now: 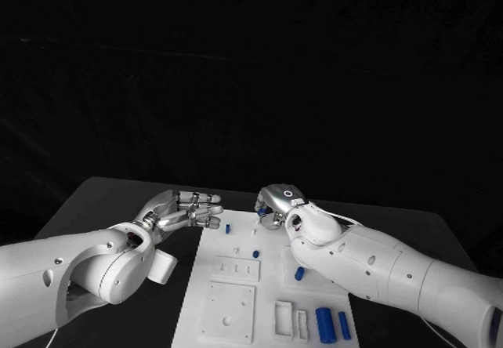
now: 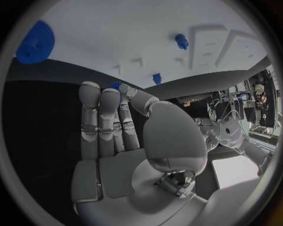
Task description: Assemble the parts on the task board
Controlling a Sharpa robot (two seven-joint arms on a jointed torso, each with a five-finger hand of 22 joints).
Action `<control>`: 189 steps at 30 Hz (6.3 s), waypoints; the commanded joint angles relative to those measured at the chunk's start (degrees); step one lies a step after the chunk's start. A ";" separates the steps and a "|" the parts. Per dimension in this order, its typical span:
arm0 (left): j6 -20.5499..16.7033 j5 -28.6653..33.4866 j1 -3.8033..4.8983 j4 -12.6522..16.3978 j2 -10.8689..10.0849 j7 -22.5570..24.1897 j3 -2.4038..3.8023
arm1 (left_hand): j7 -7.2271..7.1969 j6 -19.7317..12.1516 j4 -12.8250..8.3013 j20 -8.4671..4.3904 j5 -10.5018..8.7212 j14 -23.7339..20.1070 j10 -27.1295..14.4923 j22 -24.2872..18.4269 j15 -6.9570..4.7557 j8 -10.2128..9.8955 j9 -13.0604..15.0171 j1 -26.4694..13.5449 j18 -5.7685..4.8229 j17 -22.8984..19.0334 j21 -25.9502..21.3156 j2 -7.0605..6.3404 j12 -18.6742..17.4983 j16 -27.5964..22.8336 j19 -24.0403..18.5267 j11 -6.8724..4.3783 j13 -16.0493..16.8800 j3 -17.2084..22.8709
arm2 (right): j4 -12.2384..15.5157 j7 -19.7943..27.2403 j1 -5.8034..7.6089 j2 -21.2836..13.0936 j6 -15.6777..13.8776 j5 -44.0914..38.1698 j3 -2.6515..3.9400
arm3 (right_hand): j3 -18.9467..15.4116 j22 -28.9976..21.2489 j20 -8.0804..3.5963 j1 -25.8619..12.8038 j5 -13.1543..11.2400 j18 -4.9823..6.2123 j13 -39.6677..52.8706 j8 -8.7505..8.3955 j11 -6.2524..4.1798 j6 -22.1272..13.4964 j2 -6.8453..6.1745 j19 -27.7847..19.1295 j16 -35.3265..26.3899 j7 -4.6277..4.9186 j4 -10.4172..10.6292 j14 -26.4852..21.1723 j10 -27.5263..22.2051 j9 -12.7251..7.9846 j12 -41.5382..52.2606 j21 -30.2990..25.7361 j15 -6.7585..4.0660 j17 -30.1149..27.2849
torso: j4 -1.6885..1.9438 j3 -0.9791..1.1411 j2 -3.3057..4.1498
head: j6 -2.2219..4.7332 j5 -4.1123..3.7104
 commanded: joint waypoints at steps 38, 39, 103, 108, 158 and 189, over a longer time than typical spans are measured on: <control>0.29 -0.20 1.21 -0.15 0.87 -0.52 0.07 | 0.22 -0.58 0.07 0.05 0.16 -0.36 -0.28 -0.05 0.06 0.23 -0.02 0.21 -0.49 0.08 0.54 -0.42 0.06 -0.27 -0.61 0.14 0.08 0.05 | -1.95 0.03 -0.93 1.77 0.99 0.04 -0.14 | 0.00 2.07 0.08 -0.05 0.01 0.73 0.18 0.15 -1.59 0.16 -0.04 0.89 -0.35 -0.01 -0.24 -0.10 1.72 0.09 0.35 -2.01 -0.31 -0.01 | 0.26 -0.50 0.84 | 0.15 0.15; 0.30 -0.20 1.21 -0.16 0.89 -0.51 0.07 | 0.22 -0.58 0.07 0.05 0.16 -0.36 -0.28 -0.05 0.06 0.23 -0.02 0.21 -0.49 0.08 0.54 -0.42 0.06 -0.27 -0.61 0.14 0.08 0.05 | -2.03 0.03 -0.93 1.82 1.01 0.04 -0.14 | 0.01 2.60 0.09 -0.04 -0.05 0.74 0.18 0.16 -1.57 0.13 0.02 1.04 -0.46 0.00 -0.38 -0.08 1.66 0.10 0.35 -2.81 -0.29 -0.07 | 0.23 -0.51 0.79 | 0.13 0.14; 1.16 1.16 1.15 -3.62 0.41 -0.78 0.01 | 0.10 -1.18 0.26 0.16 0.21 -0.66 -0.65 -0.05 0.14 0.21 -0.05 0.26 -0.59 0.08 0.52 -0.80 0.06 -0.28 -1.08 0.09 0.07 0.48 | 9.71 4.14 0.34 -16.97 7.18 12.38 4.17 | -27.21 -0.59 -2.09 2.58 5.68 -2.16 45.39 0.12 -5.17 -10.87 -2.65 3.39 -0.22 0.60 5.81 0.14 -0.54 -0.19 33.29 -5.74 -2.53 1.95 | -2.64 1.12 -0.50 | 0.68 1.02; 1.31 1.19 1.13 -3.87 0.52 -0.82 0.00 | 0.10 -1.18 0.26 0.16 0.21 -0.66 -0.65 -0.05 0.14 0.21 -0.05 0.26 -0.59 0.08 0.52 -0.80 0.06 -0.28 -1.08 0.09 0.07 0.48 | 7.57 4.67 0.03 -15.65 8.36 11.50 4.19 | -28.09 6.42 -1.83 2.51 6.43 -2.22 59.86 0.07 -5.10 -11.65 -1.85 3.19 2.68 0.46 5.61 -0.91 -0.48 -0.21 49.88 2.22 -2.24 9.93 | -2.46 1.01 -0.41 | 0.42 1.04; 1.91 1.28 1.08 -3.37 0.88 -1.77 0.01 | 0.54 -2.75 0.58 0.30 0.24 -0.87 -1.19 -0.07 0.27 0.16 -0.11 0.22 -0.55 0.08 0.47 -1.31 0.07 -0.28 -1.36 0.43 0.08 0.90 | -4.02 6.34 -0.88 -8.43 17.13 14.32 4.19 | -32.17 16.33 -1.14 1.59 9.24 -1.91 65.20 0.05 -4.49 -13.64 -1.03 3.90 4.32 0.90 8.20 0.42 0.62 -0.25 56.04 4.77 -1.65 23.31 | -1.89 1.10 -0.15 | -0.47 0.47; 1.93 1.29 1.09 -3.23 0.66 -2.15 0.01 | 0.51 -2.81 0.61 0.32 0.26 -0.89 -1.20 -0.07 0.26 0.15 -0.12 0.49 -0.56 0.08 0.44 -1.38 0.07 -0.28 -1.43 0.41 0.08 1.09 | -4.68 4.49 -1.23 -8.22 22.61 12.09 4.05 | -24.92 20.16 -0.78 -0.65 14.36 -2.03 67.27 0.04 -4.21 -10.52 -0.96 4.30 6.76 1.06 3.25 0.74 1.57 -0.24 59.44 7.25 -1.26 26.87 | -1.97 1.15 -0.17 | -0.79 0.57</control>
